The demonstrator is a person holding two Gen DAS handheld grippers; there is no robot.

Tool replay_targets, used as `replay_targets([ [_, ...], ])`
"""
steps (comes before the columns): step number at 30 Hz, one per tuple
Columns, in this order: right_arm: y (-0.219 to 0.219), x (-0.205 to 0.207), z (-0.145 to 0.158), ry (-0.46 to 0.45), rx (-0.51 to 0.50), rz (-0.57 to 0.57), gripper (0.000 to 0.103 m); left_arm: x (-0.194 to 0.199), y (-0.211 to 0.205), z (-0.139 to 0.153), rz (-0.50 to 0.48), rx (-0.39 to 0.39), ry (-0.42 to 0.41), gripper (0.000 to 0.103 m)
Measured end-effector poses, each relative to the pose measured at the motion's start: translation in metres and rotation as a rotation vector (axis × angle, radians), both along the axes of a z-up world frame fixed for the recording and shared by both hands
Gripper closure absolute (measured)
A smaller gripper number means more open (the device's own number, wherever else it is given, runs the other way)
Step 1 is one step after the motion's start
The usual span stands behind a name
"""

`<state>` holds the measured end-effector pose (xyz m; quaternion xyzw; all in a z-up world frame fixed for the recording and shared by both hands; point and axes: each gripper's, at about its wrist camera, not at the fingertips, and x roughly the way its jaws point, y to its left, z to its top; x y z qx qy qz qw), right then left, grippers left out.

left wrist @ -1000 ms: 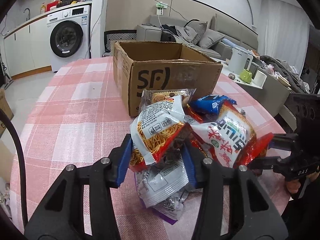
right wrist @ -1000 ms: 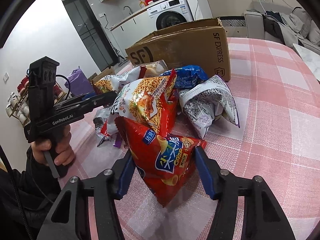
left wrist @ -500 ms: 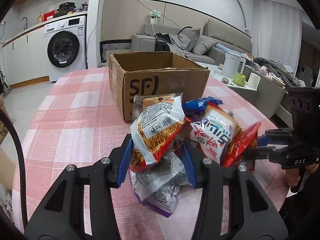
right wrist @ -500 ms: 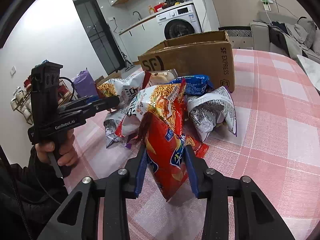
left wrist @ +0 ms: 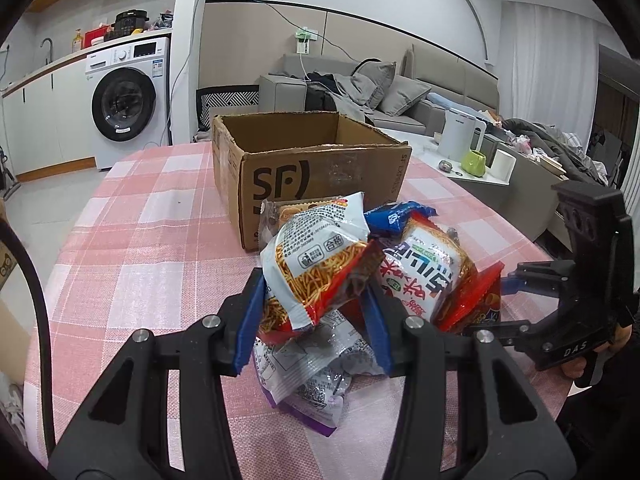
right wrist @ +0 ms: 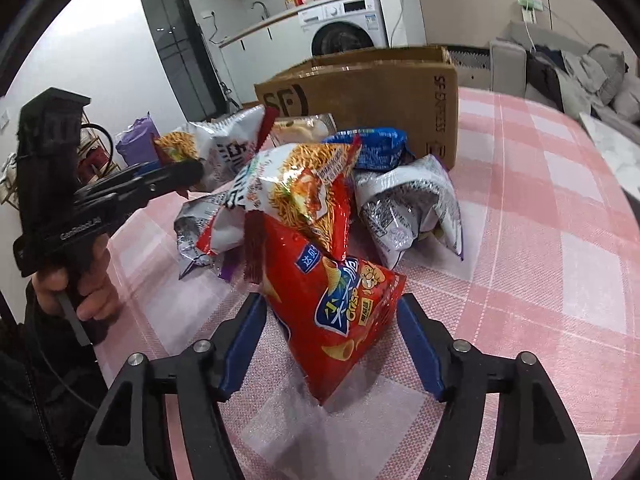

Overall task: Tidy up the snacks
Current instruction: 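Lift both held bags off the pile toward the cardboard box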

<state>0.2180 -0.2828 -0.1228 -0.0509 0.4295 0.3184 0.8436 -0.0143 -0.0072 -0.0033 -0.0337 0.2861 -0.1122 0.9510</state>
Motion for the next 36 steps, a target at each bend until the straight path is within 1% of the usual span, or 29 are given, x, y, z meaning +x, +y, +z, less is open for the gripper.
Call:
replay_targets([
  [4,0.003,0.011,-0.003,0.034,0.009,-0.025,0.020,0.000,-0.001,0.001,-0.007,0.002,-0.006,0.059],
  [7,0.007,0.015,-0.004,0.040,0.017,-0.023,0.020,-0.001,-0.002,0.002,-0.011,0.002,-0.008,0.059],
  [8,0.007,0.015,-0.004,0.035,0.024,-0.025,0.023,-0.002,-0.002,0.002,-0.010,0.001,-0.008,0.059],
  [10,0.004,0.014,-0.003,0.040,0.048,-0.010,0.036,-0.001,-0.003,0.003,-0.011,0.000,-0.010,0.059],
  [12,0.000,0.008,0.000,0.031,0.052,-0.001,0.043,-0.003,-0.003,0.004,-0.011,-0.002,-0.014,0.059],
  [14,-0.004,0.004,0.002,0.029,0.066,0.006,0.046,-0.004,-0.004,0.005,-0.014,-0.003,-0.019,0.059],
  [22,-0.021,-0.013,0.012,-0.011,0.120,0.005,0.048,-0.014,-0.007,0.011,-0.022,-0.006,-0.046,0.059],
  [25,-0.025,-0.017,0.019,-0.033,0.123,-0.008,0.048,-0.017,-0.007,0.014,-0.023,-0.013,-0.054,0.059],
  [31,-0.043,-0.020,0.035,-0.076,0.162,-0.052,0.048,-0.022,-0.008,0.022,-0.021,-0.018,-0.074,0.059],
  [36,-0.045,-0.016,0.053,-0.119,0.196,-0.081,0.048,-0.026,-0.011,0.032,-0.020,-0.018,-0.094,0.059],
])
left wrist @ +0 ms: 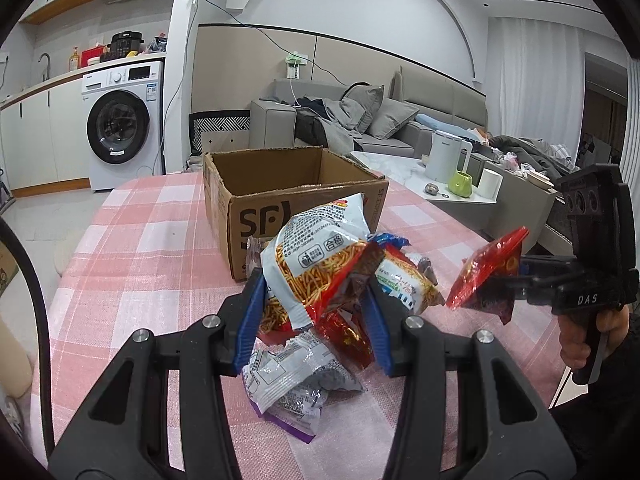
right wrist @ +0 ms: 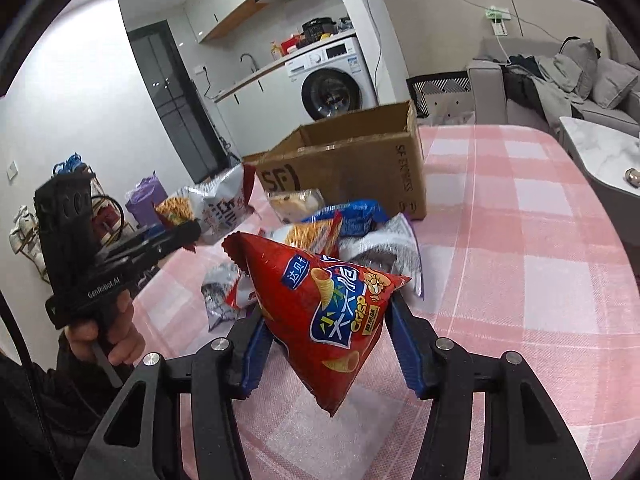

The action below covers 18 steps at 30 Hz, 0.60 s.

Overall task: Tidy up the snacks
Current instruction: 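Lift both held bags off the pile toward the cardboard box, then carry both bags over the box and open both tools to drop them in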

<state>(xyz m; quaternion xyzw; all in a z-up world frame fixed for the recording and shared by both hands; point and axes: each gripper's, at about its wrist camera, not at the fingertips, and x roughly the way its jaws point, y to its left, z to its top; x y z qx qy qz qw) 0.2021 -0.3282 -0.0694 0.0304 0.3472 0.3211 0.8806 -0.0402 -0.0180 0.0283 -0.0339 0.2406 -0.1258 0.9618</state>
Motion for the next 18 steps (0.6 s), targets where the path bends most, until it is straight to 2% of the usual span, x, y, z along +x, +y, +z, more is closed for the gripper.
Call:
replay_targets([
  [8,0.000,0.012,0.032,-0.058,0.032,-0.053,0.048,0.001,-0.001,0.018,0.018,0.002,-0.025,0.059],
  [18,0.007,0.041,0.061,-0.078,0.063,-0.101,0.047,0.013,0.000,0.045,0.056,-0.013,-0.058,0.059],
])
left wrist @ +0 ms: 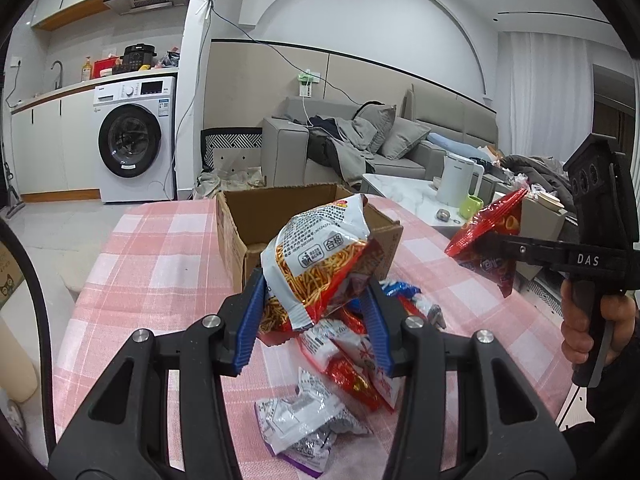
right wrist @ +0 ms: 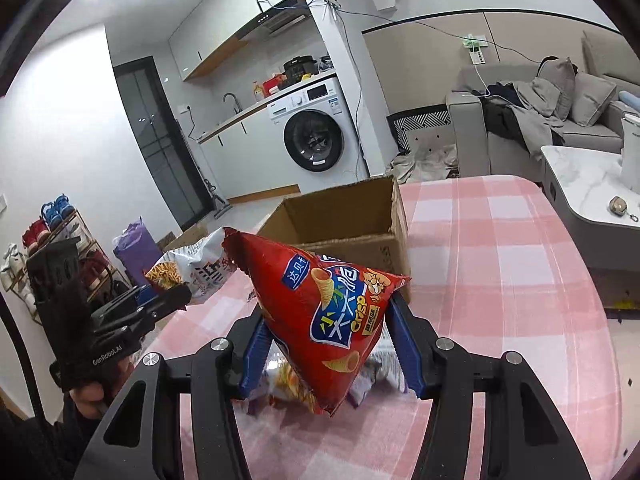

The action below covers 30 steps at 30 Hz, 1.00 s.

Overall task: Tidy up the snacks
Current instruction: 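Carry both bags over the box and open both tools to drop them in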

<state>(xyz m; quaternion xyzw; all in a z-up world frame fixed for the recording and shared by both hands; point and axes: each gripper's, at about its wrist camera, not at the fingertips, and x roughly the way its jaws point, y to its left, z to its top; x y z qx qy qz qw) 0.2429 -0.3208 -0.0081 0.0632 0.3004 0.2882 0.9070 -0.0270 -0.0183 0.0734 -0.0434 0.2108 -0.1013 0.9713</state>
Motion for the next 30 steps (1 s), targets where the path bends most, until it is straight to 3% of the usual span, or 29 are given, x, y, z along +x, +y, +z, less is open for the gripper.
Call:
replay_targets([
  [18,0.031,0.046,0.038,-0.046,0.015,-0.013,0.047,0.045,0.001,0.026,0.041,0.000,-0.010,0.059],
  [30,0.043,0.082,0.040,-0.042,0.013,-0.027,0.047,0.088,-0.005,0.028,0.048,0.003,0.001,0.059],
])
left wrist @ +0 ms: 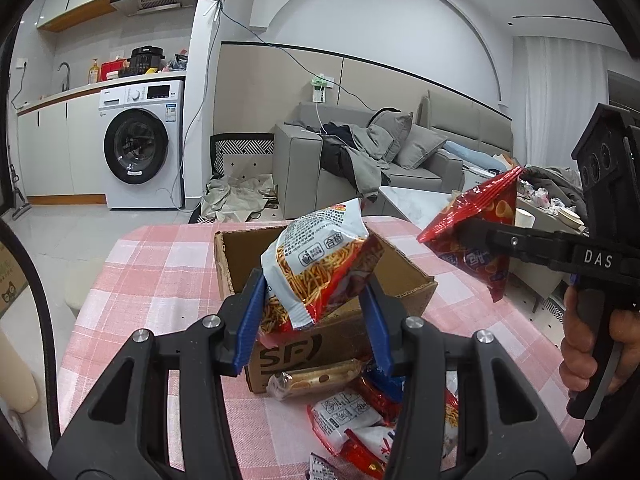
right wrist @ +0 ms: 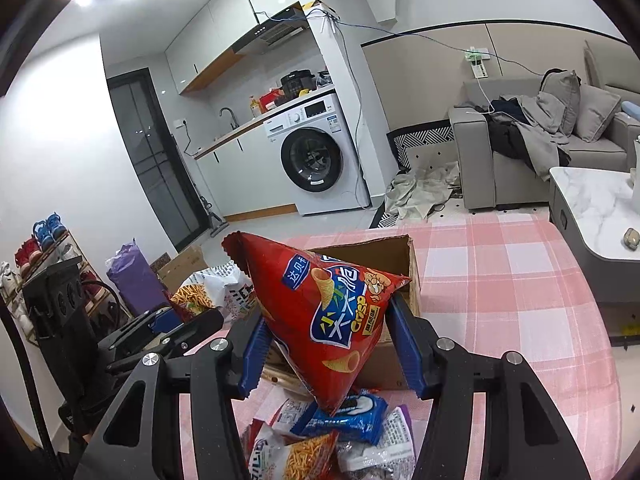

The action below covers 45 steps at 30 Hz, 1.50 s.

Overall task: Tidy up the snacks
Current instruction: 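Carry both bags over the box and open both tools to drop them in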

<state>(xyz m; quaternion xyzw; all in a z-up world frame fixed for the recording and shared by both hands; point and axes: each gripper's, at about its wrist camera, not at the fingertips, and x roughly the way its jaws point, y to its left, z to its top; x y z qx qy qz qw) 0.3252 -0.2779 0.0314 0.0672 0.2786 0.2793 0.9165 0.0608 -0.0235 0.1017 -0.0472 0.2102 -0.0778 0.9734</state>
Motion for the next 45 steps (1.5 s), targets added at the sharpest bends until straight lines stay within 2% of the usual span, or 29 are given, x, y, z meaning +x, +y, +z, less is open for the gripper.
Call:
replay_targets([
  [15,0.011,0.054,-0.030,0.065,0.050,-0.023,0.047,0.056,-0.006,-0.021,0.030,0.016,0.042,0.059],
  [22,0.014,0.068,-0.039,0.067,0.055,-0.030,0.047,0.072,-0.004,-0.036,0.027,0.032,0.064,0.059],
  [32,0.022,0.085,-0.058,0.125,0.018,-0.008,0.047,0.089,0.005,-0.062,0.032,0.048,0.121,0.059],
  [35,0.025,0.086,-0.065,0.145,0.003,0.005,0.047,0.094,0.013,-0.068,0.039,0.022,0.149,0.059],
  [45,0.033,0.081,-0.078,0.201,-0.038,0.060,0.047,0.104,0.020,-0.076,0.049,0.043,0.152,0.059],
])
